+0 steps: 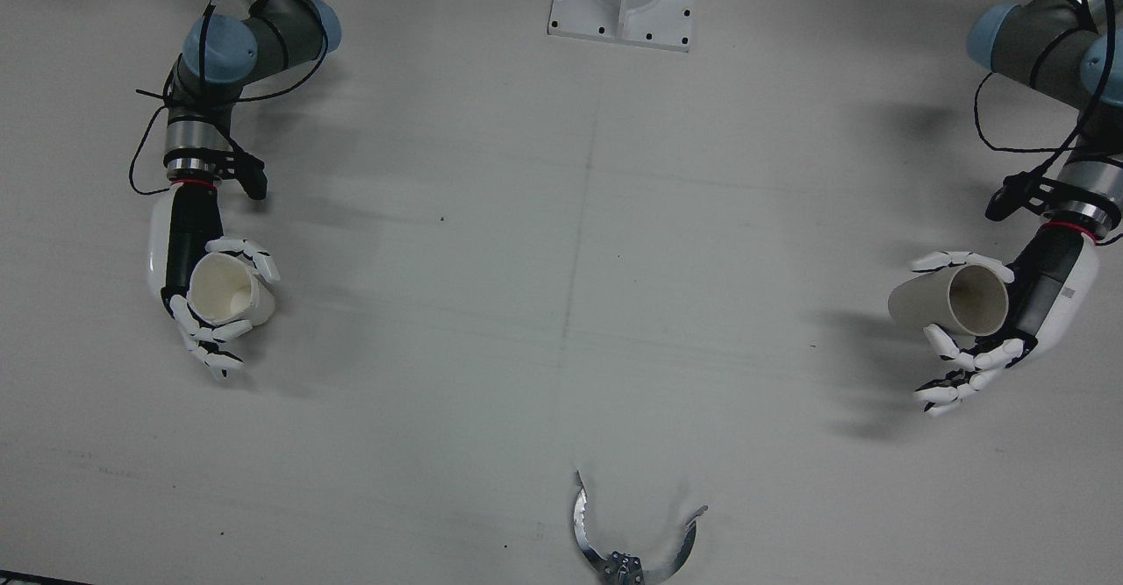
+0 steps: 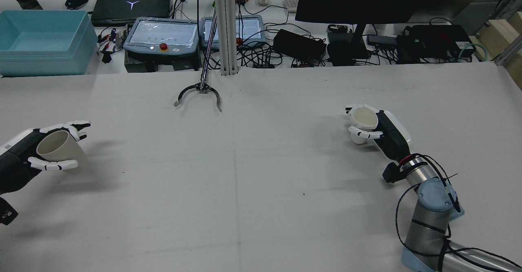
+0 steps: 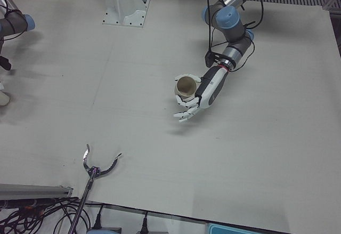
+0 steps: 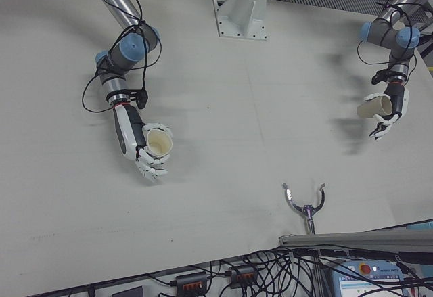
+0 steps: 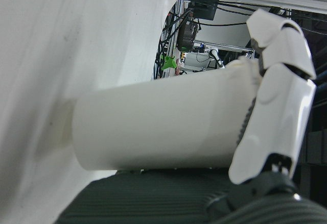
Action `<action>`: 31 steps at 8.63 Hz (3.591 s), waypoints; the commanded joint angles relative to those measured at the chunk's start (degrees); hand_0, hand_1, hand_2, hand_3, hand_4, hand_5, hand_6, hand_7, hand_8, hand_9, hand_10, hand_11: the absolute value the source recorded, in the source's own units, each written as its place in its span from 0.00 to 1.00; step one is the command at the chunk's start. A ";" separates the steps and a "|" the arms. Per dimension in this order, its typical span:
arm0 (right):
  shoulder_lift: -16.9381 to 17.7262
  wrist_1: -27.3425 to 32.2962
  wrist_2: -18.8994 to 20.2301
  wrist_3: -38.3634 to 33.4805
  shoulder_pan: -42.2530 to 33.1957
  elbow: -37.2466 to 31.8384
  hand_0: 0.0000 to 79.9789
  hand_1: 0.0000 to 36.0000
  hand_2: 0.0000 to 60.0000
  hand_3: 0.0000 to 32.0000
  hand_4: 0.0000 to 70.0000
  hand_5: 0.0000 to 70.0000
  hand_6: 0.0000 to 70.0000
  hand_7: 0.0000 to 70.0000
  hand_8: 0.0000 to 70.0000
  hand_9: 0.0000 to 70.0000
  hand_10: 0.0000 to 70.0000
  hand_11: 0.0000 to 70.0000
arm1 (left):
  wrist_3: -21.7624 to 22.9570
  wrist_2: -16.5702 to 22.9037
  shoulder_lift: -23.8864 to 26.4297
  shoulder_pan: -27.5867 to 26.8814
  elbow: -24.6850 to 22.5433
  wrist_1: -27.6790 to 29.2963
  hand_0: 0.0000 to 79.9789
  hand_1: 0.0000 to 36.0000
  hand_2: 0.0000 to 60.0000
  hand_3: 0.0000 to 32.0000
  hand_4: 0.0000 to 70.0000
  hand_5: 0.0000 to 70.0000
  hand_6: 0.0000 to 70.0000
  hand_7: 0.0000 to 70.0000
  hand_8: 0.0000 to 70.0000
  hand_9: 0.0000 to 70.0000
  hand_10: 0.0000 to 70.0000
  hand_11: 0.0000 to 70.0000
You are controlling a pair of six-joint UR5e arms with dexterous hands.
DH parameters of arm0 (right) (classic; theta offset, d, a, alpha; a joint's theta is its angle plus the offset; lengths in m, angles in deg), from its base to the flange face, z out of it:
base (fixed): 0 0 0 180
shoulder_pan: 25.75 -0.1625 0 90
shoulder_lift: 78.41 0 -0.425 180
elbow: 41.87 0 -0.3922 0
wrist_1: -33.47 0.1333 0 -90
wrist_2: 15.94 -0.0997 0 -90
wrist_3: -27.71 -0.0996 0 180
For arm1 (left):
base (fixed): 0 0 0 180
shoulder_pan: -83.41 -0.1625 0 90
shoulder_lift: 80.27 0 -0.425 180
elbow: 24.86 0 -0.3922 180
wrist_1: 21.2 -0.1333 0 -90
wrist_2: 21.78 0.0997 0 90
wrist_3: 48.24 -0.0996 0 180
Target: Pour water
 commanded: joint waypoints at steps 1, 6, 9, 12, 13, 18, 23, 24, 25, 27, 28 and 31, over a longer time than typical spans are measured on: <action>1.24 -0.34 0.44 -1.95 -2.42 4.85 0.70 0.58 0.26 0.00 0.29 0.63 0.31 0.44 0.26 0.39 0.13 0.21 | 0.01 0.26 0.11 -0.03 -2.27 -0.13 0.63 1.00 1.00 0.00 0.62 1.00 0.21 0.33 0.13 0.21 0.16 0.26; 5.11 -0.96 1.58 -1.69 -9.37 14.95 0.76 0.69 0.26 0.00 0.29 0.70 0.36 0.50 0.24 0.36 0.10 0.19 | 0.18 1.40 10.28 -0.29 -5.18 -8.63 0.66 1.00 1.00 0.00 0.70 1.00 0.25 0.39 0.15 0.23 0.16 0.26; 5.12 -7.10 5.79 -1.68 -12.28 20.25 0.80 0.77 0.33 0.00 0.30 0.77 0.39 0.54 0.24 0.36 0.10 0.19 | 0.54 4.02 22.84 -2.74 -4.23 -18.39 0.66 1.00 1.00 0.00 0.71 1.00 0.26 0.40 0.15 0.24 0.16 0.26; 5.21 -7.38 5.98 -1.60 -12.72 20.61 0.65 1.00 1.00 0.00 0.45 1.00 0.59 0.76 0.38 0.53 0.16 0.28 | 0.10 4.39 30.67 -9.85 -3.17 -23.23 0.64 1.00 1.00 0.00 0.68 1.00 0.27 0.41 0.16 0.25 0.16 0.27; 5.12 -7.55 5.98 -1.25 -12.72 21.39 0.65 1.00 1.00 0.00 0.45 1.00 0.58 0.76 0.37 0.52 0.16 0.27 | 0.01 4.39 33.40 -12.05 -2.99 -25.08 0.64 1.00 1.00 0.00 0.69 1.00 0.27 0.41 0.16 0.25 0.16 0.27; 1.01 -20.20 10.71 17.16 -11.32 36.51 0.70 1.00 1.00 0.00 0.40 1.00 0.55 0.73 0.32 0.46 0.13 0.24 | -0.96 3.86 45.80 -14.27 7.72 -25.54 0.64 1.00 1.00 0.00 0.68 1.00 0.27 0.41 0.17 0.26 0.17 0.28; -5.60 -34.33 11.69 60.27 -8.69 51.09 0.78 1.00 1.00 0.00 0.53 1.00 0.59 0.81 0.30 0.43 0.14 0.26 | -2.28 3.69 46.78 -15.94 7.99 -25.45 0.63 1.00 1.00 0.00 0.66 1.00 0.27 0.41 0.17 0.26 0.17 0.28; -4.73 -34.62 11.69 63.41 -7.63 50.41 0.90 1.00 1.00 0.00 0.60 1.00 0.59 0.81 0.29 0.41 0.15 0.28 | -2.36 3.69 46.78 -15.85 7.99 -25.36 0.63 1.00 1.00 0.00 0.64 1.00 0.27 0.40 0.17 0.26 0.17 0.28; -3.94 -34.62 11.69 65.44 -6.14 49.97 0.85 1.00 1.00 0.00 0.63 1.00 0.57 0.78 0.29 0.41 0.16 0.28 | -2.36 3.69 46.70 -15.76 8.08 -25.19 0.63 1.00 1.00 0.00 0.64 1.00 0.26 0.40 0.17 0.26 0.17 0.28; -5.07 -34.54 10.90 69.58 -4.47 47.18 0.78 1.00 1.00 0.00 0.61 1.00 0.54 0.71 0.28 0.39 0.15 0.27 | -2.19 3.69 46.69 -15.41 7.91 -25.10 0.62 1.00 1.00 0.00 0.64 1.00 0.26 0.40 0.17 0.26 0.17 0.28; -7.25 -34.54 10.99 69.77 -3.07 43.85 0.77 1.00 1.00 0.00 0.63 1.00 0.54 0.70 0.28 0.40 0.15 0.28 | -2.19 3.69 46.78 -15.50 7.82 -25.01 0.62 1.00 1.00 0.00 0.64 1.00 0.26 0.39 0.17 0.26 0.17 0.28; -11.58 -34.45 10.55 75.30 1.15 42.58 0.84 1.00 1.00 0.00 0.68 1.00 0.54 0.69 0.28 0.39 0.15 0.27 | -1.93 3.77 46.70 -15.41 7.47 -25.10 0.63 1.00 1.00 0.00 0.64 1.00 0.26 0.39 0.16 0.25 0.17 0.27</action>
